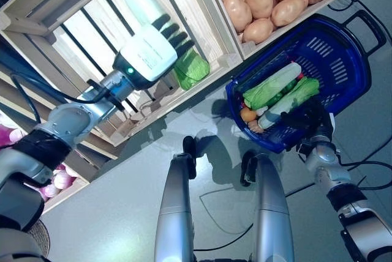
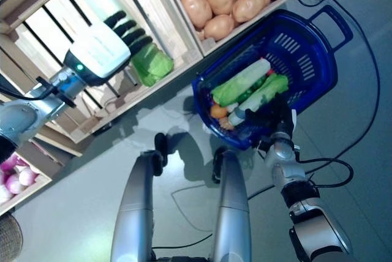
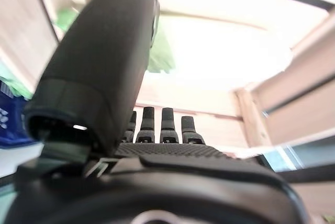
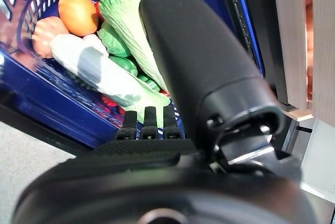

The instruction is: Put vegetables into the basket

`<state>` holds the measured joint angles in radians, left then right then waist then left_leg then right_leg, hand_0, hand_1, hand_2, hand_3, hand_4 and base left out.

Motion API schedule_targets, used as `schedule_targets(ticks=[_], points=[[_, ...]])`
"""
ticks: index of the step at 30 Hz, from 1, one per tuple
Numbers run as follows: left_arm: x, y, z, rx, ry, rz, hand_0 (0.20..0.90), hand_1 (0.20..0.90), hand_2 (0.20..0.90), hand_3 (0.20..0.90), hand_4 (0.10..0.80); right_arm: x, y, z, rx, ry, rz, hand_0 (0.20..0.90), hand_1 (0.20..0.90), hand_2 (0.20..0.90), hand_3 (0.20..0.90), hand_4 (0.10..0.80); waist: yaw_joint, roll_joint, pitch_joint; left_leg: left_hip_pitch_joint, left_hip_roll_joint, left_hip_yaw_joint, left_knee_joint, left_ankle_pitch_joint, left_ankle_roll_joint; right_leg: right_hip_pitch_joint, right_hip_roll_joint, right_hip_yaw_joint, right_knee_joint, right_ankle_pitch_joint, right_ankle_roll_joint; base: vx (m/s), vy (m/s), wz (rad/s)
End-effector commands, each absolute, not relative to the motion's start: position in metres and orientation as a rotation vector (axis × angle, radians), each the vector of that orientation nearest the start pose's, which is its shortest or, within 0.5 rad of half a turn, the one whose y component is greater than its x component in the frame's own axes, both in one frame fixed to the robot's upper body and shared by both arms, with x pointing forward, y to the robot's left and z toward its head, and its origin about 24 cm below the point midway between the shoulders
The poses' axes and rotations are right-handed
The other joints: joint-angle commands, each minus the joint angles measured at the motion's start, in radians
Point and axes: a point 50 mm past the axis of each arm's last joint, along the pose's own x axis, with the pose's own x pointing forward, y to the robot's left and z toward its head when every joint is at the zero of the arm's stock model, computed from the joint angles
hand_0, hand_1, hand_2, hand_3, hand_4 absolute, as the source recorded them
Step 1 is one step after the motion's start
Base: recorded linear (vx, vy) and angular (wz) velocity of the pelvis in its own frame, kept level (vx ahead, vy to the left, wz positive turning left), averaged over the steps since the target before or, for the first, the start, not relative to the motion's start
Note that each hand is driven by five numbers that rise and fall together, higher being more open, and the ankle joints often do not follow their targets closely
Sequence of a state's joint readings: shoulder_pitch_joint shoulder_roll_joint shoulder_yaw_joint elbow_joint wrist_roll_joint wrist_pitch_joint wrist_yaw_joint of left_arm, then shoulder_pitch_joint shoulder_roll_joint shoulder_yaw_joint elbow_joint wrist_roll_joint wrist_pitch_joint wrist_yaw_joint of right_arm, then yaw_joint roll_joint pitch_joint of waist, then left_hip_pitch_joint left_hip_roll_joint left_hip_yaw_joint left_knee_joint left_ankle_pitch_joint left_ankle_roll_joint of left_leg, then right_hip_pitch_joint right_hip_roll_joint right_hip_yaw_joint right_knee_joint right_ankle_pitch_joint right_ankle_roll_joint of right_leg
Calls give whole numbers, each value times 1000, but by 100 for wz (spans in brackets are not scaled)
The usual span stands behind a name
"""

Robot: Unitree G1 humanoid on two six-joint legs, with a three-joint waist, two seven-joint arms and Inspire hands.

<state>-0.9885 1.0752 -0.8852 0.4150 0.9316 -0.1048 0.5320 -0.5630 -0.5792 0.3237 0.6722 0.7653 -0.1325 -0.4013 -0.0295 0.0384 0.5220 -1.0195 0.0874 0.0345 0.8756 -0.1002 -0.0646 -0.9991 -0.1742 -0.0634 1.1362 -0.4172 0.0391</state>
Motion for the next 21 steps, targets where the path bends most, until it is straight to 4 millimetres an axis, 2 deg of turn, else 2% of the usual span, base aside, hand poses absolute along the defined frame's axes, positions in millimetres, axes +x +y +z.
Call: schedule_targets(ticks=[1,6,9,16,21], points=[[354,208,273,2021,-1013,236,900,900,900,900,800,353,-265,133,70,-134,-391,900,900,900,900,800,-26,-1,-2,124,17,83,-11,-150,36,71,27,-6,-175,169,1,-5,68,-5],[364,218,265,2055,-824,213,900,900,900,900,800,355,-264,140,60,-144,-394,900,900,900,900,800,-34,-2,-2,116,24,90,-14,-150,32,63,29,2,-178,168,5,-2,35,-10],[367,225,261,2038,-775,245,900,900,900,900,800,355,-265,142,62,-148,-408,900,900,900,900,800,-35,-1,-2,111,28,92,-13,-150,32,59,28,5,-178,167,7,-1,10,-1],[362,241,256,2014,-906,436,900,900,900,900,800,354,-268,142,62,-160,-408,900,900,900,900,800,-34,-7,-2,109,28,86,-22,-146,27,58,29,6,-185,168,8,0,0,0],[362,243,253,2010,-946,487,900,900,900,900,800,353,-265,141,66,-162,-407,900,900,900,900,800,-35,-12,-2,102,26,81,-17,-150,24,53,28,7,-180,164,7,0,0,0]])
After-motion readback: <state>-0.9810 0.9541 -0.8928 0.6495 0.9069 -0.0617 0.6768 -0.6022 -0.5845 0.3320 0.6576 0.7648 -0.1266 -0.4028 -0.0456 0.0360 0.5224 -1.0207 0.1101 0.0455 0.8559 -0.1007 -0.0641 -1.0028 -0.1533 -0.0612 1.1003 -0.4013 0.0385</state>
